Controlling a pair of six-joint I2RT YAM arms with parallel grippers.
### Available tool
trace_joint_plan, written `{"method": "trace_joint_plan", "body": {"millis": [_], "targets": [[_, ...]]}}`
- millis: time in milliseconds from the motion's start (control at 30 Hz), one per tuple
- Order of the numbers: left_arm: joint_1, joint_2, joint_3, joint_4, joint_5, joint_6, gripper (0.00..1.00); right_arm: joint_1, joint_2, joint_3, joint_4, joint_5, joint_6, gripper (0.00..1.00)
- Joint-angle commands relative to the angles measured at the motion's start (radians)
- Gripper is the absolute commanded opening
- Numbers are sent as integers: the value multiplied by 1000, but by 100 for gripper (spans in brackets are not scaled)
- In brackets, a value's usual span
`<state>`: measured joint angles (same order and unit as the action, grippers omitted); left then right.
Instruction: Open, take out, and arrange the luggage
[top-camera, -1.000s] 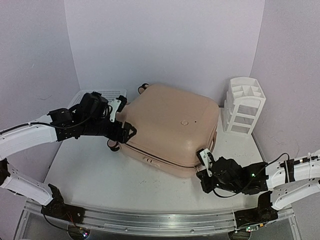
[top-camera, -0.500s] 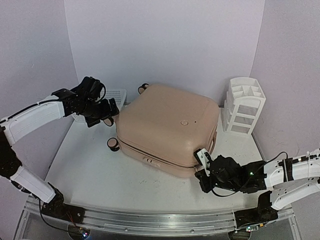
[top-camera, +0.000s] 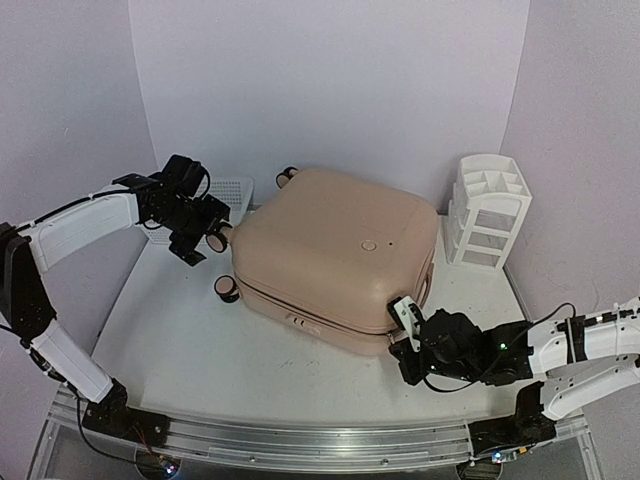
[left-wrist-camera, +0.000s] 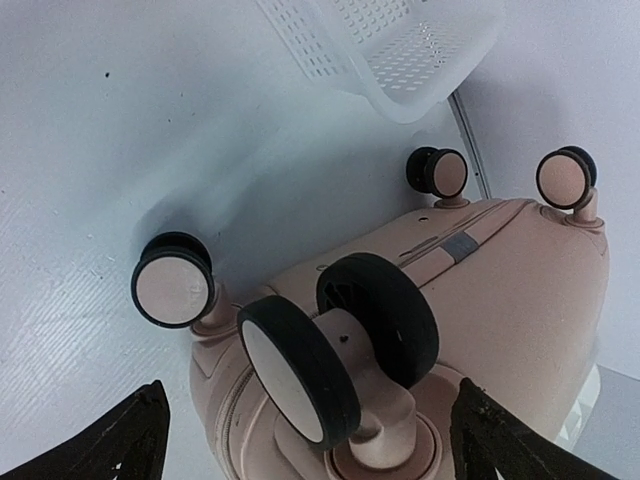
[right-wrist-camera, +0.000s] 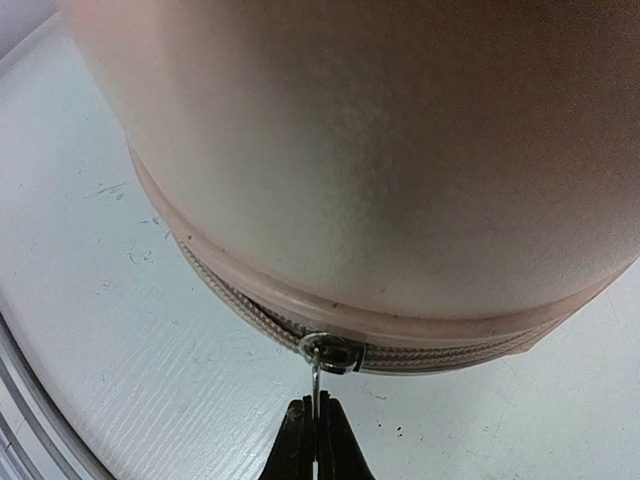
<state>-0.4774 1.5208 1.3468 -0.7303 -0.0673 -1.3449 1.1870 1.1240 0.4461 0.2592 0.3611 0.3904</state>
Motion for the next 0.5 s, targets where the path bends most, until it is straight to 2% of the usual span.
{"method": "trace_joint_plan", "body": {"millis": [0, 200, 267, 333, 467], "targets": [[-3, 25, 38, 48, 63, -190, 100, -4, -1, 10, 21, -15, 3, 0], [-3, 98, 70, 111, 131, -246, 98, -7, -3, 4, 26, -16, 0, 0], [-3, 119, 89, 113, 121, -256, 87, -8, 0, 4, 26, -19, -2, 0], [-3, 134, 99, 114, 97, -264, 70, -10, 2, 4, 26, -20, -5, 0], [-2, 155, 109, 114, 30, -272, 43, -16, -3, 7, 8, -21, -28, 0]]}}
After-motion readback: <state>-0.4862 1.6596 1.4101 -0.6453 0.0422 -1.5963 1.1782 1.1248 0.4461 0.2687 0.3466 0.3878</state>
